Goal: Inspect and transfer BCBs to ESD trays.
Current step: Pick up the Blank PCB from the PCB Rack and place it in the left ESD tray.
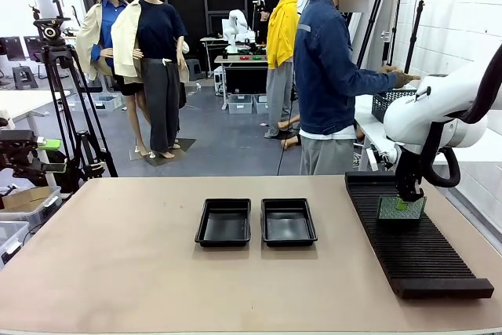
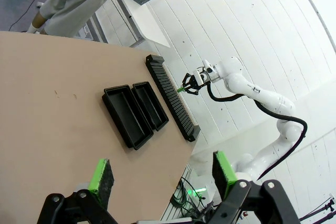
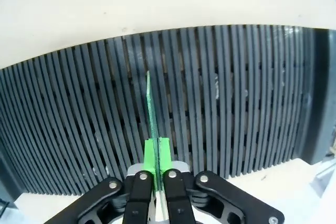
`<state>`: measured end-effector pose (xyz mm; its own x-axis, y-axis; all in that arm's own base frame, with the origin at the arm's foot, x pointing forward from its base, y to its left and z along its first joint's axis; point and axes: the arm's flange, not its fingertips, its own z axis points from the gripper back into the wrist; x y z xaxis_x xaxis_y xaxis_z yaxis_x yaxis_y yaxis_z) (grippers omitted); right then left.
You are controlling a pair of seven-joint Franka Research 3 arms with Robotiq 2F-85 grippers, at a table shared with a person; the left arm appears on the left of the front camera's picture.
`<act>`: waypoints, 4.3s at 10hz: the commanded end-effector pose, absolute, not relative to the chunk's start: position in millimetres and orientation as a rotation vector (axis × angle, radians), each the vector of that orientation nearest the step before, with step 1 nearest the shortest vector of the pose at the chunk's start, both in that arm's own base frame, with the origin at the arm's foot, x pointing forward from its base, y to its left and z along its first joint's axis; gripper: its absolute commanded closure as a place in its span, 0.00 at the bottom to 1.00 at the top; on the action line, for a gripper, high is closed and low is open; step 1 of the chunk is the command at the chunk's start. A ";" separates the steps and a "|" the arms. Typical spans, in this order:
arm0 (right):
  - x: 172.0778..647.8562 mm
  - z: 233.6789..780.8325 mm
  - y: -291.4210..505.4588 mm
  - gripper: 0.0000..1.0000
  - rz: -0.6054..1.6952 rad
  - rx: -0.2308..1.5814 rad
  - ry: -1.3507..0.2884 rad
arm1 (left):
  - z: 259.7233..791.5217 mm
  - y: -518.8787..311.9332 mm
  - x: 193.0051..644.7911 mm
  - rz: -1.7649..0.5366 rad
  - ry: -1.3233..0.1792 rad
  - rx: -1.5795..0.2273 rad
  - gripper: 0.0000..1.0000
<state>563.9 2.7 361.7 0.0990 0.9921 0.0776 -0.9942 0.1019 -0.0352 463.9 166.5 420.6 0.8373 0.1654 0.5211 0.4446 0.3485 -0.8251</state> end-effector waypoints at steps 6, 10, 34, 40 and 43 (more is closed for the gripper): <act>572.0 364.7 1.4 1.00 1.457 0.020 -0.021 | 422.8 167.2 463.9 -0.183 -0.582 -1.221 0.00; 570.0 380.2 2.4 1.00 1.460 0.019 -0.034 | 422.8 167.2 463.9 -0.183 -0.582 -1.221 0.00; 501.8 487.3 129.6 1.00 0.256 0.095 -0.107 | 422.8 167.2 463.9 -0.183 -0.582 -1.221 0.00; 515.9 491.0 158.3 1.00 -0.131 0.389 -0.152 | 422.8 167.2 463.9 -0.183 -0.582 -1.221 0.00; 521.3 474.3 192.1 1.00 -0.163 0.462 -0.139 | 422.8 167.2 463.9 -0.183 -0.582 -1.221 0.00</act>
<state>520.9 176.9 482.6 0.9818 -0.1642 0.0956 0.1089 0.8985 0.4252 464.0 166.4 420.6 0.8374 0.1651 0.5210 0.4447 0.3484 -0.8251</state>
